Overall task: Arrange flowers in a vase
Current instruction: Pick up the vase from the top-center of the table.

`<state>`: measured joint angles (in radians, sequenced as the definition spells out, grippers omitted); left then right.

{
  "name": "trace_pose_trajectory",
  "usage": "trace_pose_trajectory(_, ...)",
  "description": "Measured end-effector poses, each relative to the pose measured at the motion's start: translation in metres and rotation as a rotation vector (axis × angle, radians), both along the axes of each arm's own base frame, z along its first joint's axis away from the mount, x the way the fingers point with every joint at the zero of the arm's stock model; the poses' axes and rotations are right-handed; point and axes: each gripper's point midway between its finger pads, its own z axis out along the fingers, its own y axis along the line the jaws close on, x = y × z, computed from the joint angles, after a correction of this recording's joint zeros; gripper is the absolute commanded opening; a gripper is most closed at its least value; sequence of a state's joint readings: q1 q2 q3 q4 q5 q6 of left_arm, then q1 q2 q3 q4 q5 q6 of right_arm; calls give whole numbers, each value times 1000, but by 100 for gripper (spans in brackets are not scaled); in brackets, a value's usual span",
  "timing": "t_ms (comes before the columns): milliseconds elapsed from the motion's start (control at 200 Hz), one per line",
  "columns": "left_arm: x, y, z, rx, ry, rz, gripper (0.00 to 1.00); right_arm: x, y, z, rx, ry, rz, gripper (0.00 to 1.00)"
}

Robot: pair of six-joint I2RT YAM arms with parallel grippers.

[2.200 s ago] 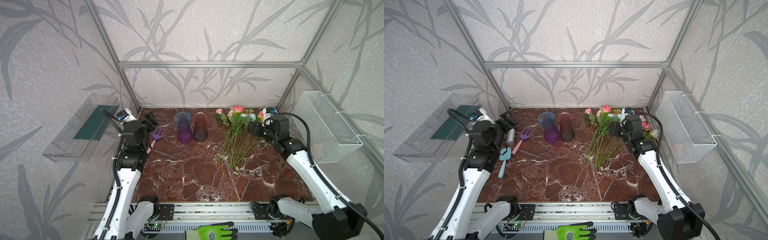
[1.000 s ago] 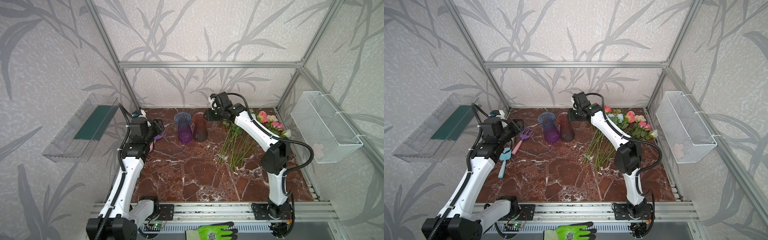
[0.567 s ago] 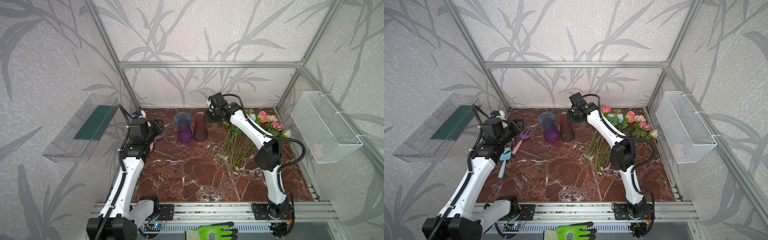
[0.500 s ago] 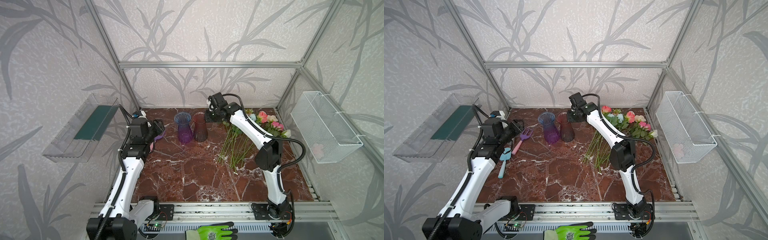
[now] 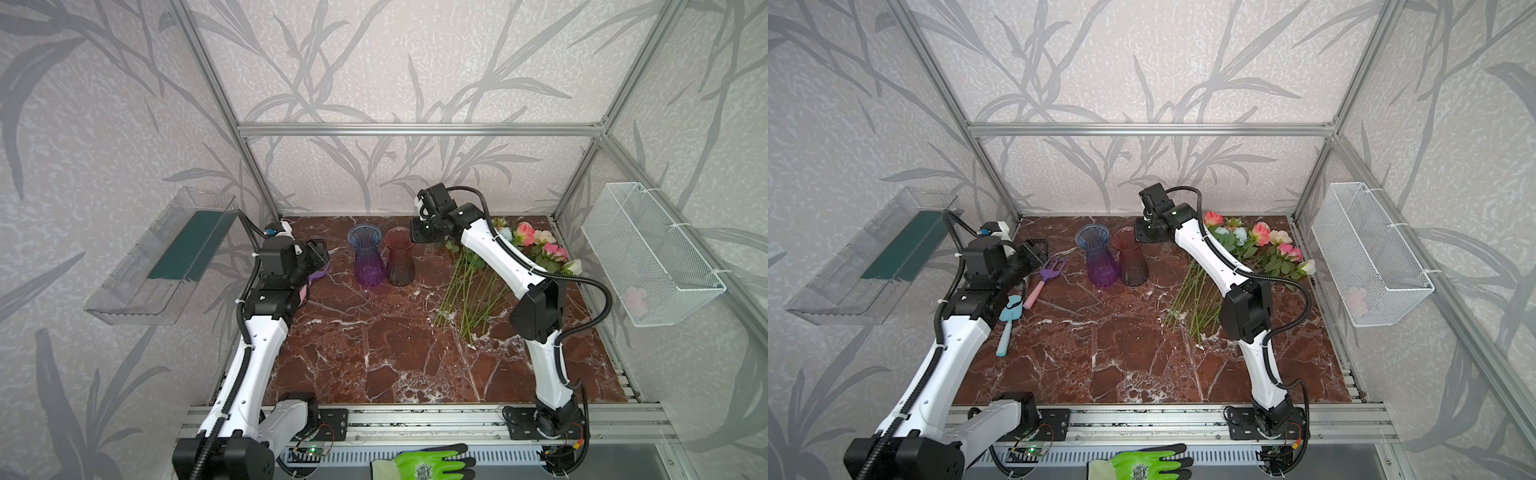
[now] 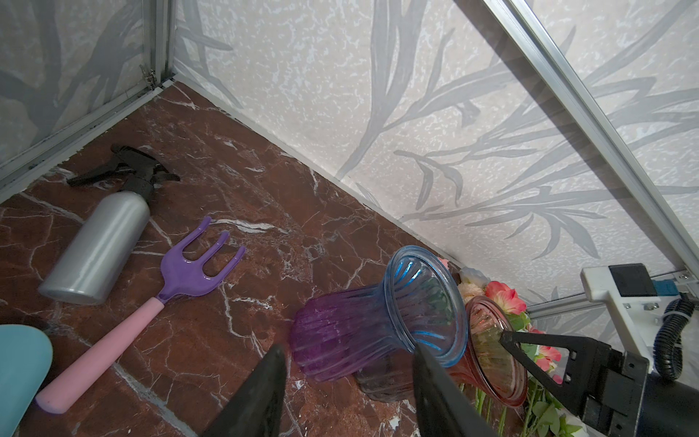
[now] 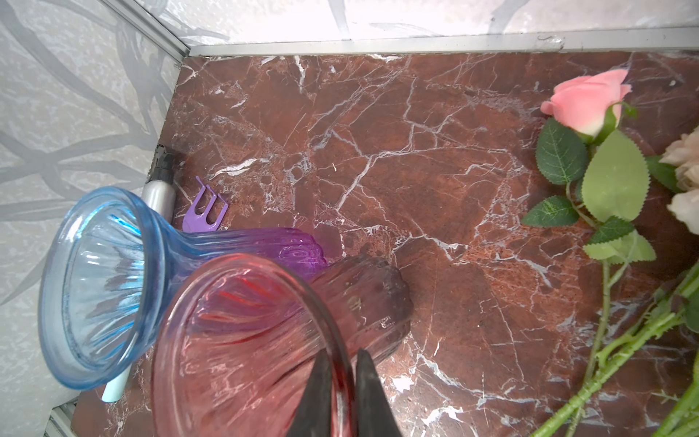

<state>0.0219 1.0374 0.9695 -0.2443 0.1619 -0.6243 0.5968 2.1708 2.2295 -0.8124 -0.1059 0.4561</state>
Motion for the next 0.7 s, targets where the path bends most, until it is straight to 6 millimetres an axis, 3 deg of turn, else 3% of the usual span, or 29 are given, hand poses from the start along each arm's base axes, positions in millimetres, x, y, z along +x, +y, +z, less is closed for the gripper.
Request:
trace_pose_trajectory(220,0,0,0,0,-3,0,55,-8,-6,2,0,13,7,0)
trace_pose_trajectory(450,0,0,0,-1,-4,0,55,-28,-35,2,21,43,-8,0)
trace_pose_trajectory(700,1,0,1,-5,-7,-5,55,-30,-50,1,41,70,-19,0)
